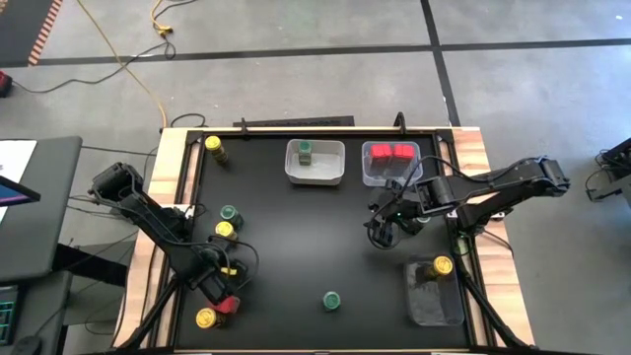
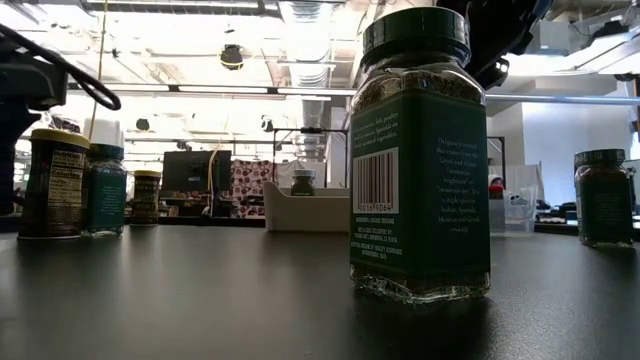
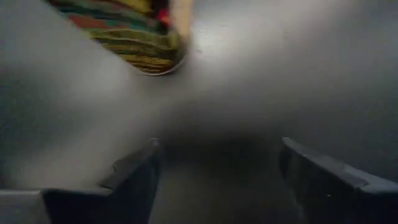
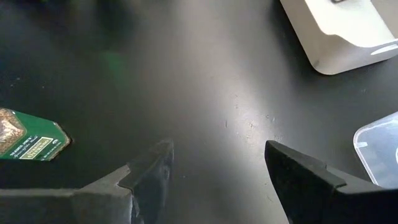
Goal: Sort spices by type
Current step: Put the middle yellow seasoning can into the black bin
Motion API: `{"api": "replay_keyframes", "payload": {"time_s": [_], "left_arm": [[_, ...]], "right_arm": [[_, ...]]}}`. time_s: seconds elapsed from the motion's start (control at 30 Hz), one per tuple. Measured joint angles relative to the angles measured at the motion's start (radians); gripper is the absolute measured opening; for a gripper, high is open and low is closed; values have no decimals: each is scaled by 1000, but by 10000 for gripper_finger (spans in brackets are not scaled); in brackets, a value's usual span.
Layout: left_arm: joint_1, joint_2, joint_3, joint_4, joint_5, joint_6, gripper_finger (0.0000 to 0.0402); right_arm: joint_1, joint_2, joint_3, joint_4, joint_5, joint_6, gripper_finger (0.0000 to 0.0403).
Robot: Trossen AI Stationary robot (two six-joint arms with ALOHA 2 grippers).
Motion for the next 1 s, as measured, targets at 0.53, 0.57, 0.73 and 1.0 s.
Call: {"api": "replay_keyframes", "payload": {"time_s": [0.53, 0.57, 0.73, 1.0], "left_arm": [[0, 0, 0, -22, -46, -55, 318], [0, 0, 0, -38, -56, -64, 318], [0, 0, 0, -127, -78, -132, 317], [16, 0, -10, -173, -149, -121, 317]], "right_arm": [[0, 0, 1, 0, 0, 0, 282], [0, 0, 1, 0, 0, 0, 282], [0, 0, 1, 0, 0, 0, 282], [0, 0, 1, 0, 0, 0, 282]]}}
